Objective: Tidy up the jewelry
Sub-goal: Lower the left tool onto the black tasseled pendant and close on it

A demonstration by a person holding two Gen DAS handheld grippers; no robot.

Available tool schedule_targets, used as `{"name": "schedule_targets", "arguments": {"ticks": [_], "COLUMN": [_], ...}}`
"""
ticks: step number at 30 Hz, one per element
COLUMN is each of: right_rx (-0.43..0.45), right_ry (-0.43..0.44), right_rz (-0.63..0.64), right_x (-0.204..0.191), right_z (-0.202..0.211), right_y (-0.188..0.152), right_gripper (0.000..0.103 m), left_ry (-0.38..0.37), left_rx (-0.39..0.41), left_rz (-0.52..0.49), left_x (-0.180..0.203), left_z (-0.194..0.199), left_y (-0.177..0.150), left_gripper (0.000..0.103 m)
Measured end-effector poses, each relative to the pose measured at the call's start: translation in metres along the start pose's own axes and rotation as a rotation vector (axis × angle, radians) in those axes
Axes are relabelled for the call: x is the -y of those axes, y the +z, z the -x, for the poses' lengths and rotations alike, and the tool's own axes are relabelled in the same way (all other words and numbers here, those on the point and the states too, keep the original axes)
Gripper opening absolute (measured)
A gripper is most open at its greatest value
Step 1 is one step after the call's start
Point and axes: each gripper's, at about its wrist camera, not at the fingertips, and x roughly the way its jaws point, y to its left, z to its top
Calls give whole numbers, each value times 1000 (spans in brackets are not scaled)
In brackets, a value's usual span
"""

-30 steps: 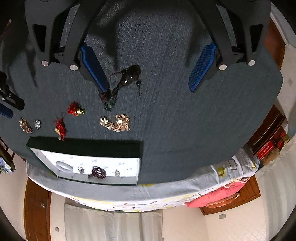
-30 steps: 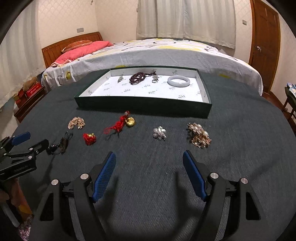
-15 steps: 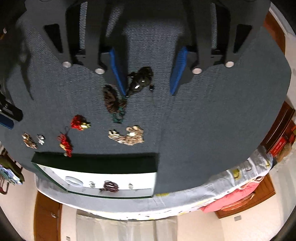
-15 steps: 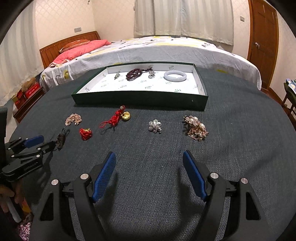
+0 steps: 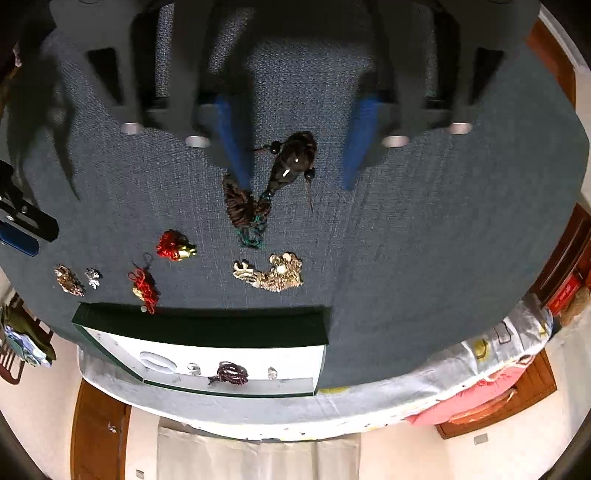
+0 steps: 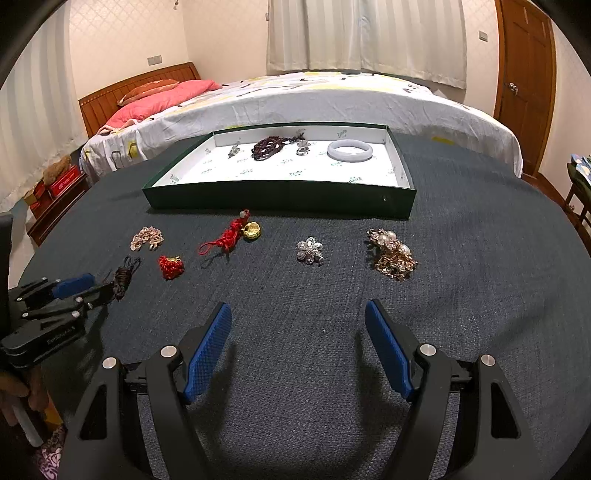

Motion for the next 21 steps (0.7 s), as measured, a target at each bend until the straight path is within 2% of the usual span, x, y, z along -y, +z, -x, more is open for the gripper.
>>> {"name": "schedule_targets", "arguments": {"ticks": [2,4,6,8,16,21], "right_rx": [-1,-2,-1,-2,-2,-5], "right_ry": [0,1,1,2,20,54], "right_rz": [-2,-3,-2,-1,11,40], "right_x": [0,0,-1,0,-9,-27], "right_z": [0,0,0,0,-3,-7], "right_y": [0,0,0,0,1,7], "right_gripper": [72,72,72,72,72,72], "left_ry": [-23,-57,-57,-39,-3,16], "left_rx": [-1,3,9,17,32,51], "left_rz": [6,-14,-50,-75,-20,-18], "left_x": [-1,2,9,14,0,-7], "left_z": [0,1,3,3,8,18], "left_y": [0,0,-1,-1,3,9], "left_gripper": [47,24,17,17,17,17]}}
